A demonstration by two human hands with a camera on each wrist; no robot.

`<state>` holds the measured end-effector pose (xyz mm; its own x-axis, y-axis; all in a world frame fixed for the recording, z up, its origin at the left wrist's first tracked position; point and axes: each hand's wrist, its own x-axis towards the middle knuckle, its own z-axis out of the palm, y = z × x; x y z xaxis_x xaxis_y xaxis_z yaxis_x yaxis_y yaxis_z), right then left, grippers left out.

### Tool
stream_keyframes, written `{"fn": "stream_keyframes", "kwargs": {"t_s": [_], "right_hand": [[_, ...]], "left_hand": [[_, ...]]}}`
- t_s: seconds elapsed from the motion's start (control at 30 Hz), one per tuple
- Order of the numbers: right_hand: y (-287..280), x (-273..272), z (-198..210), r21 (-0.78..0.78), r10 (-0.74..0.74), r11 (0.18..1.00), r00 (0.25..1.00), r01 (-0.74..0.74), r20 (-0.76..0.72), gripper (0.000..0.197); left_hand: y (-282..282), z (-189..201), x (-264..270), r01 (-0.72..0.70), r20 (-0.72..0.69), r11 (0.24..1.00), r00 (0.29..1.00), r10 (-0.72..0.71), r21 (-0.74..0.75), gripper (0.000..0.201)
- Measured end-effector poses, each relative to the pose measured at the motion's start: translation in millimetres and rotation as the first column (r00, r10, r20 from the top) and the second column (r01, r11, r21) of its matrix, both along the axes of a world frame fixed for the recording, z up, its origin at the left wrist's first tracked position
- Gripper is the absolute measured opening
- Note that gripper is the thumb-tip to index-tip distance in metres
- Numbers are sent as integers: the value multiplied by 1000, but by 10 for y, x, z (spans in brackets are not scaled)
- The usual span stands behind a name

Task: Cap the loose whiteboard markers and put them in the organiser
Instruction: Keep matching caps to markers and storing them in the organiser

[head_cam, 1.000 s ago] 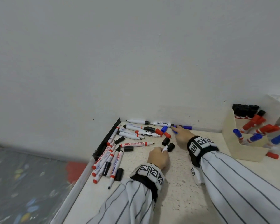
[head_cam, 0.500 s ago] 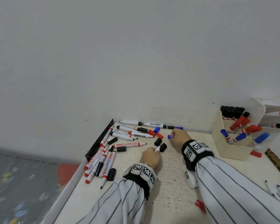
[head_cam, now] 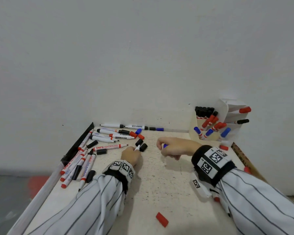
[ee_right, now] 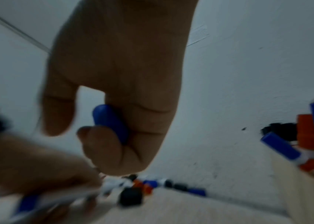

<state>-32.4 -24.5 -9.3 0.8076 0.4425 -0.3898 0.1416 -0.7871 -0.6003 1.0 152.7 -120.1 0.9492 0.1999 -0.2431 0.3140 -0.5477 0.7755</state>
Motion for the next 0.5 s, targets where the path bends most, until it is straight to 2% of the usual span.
{"fn": "stream_keyframes", "kwargs": {"t_s": [0.07, 0.17, 0.23, 0.3, 0.37, 0.5], "right_hand": [[90, -222, -118, -111, 149, 981, 982, -162, -111, 17], [298, -577, -334, -294, 315, 883, 925, -367, -212, 37], [415, -790, -451, -413, 412, 782, 884, -467, -220, 47], [477, -921, -539, -469, 490, 715, 850, -519, -193, 51], [521, -970, -587, -478, 514, 708, 843, -520, -157, 49], [566, -923, -634, -441, 494, 748, 860, -495, -129, 28]], "left_hand": [[18, 23, -41, -10, 11, 1000, 1000, 10, -11, 30], [57, 57, -116, -18, 18, 1000, 1000, 18, -21, 29], [82, 74, -177, -11, 11, 1000, 1000, 11, -19, 28], [99, 93, -240, -4, 8, 1000, 1000, 4, 3, 28], [110, 107, -287, -6, 6, 1000, 1000, 6, 17, 28], [90, 146, -381, -2, -6, 1000, 1000, 2, 22, 29]]}}
